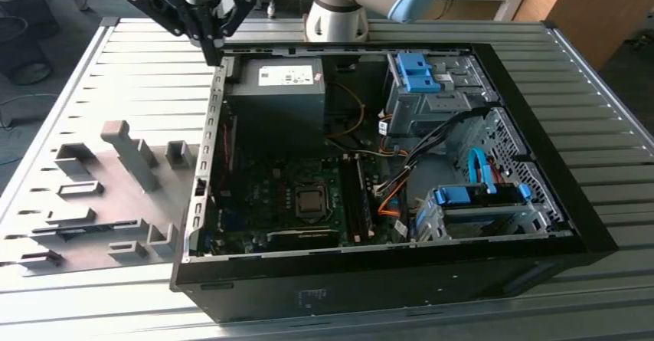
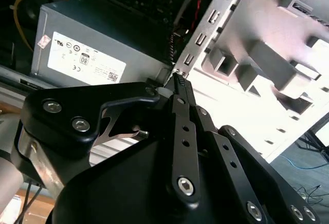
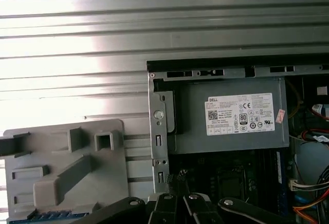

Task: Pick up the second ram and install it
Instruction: 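Reach for the second ram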

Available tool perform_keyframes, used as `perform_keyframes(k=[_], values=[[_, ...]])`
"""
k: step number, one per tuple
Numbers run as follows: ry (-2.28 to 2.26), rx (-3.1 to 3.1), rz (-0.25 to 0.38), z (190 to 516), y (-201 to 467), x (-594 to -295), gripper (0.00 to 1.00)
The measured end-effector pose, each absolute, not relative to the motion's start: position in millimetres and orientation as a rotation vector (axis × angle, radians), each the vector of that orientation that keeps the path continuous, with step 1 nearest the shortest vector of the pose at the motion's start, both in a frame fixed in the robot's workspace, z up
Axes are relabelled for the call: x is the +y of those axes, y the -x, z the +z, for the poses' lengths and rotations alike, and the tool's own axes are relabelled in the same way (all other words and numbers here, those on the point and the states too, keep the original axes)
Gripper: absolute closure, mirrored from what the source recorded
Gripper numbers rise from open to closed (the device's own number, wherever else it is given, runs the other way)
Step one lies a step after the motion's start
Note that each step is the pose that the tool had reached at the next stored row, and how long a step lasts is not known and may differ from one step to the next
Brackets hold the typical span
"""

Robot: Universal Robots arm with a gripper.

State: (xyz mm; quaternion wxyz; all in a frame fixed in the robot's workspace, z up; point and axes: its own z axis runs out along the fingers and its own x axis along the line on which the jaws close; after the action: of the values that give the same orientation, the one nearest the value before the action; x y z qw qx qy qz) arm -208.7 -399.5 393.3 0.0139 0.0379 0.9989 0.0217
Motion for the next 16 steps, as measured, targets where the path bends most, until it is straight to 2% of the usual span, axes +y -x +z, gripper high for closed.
perform_keyframes(k=[16], values=[[-0.118,3.111,0.068,393.2,245.6,-399.5,0.89]])
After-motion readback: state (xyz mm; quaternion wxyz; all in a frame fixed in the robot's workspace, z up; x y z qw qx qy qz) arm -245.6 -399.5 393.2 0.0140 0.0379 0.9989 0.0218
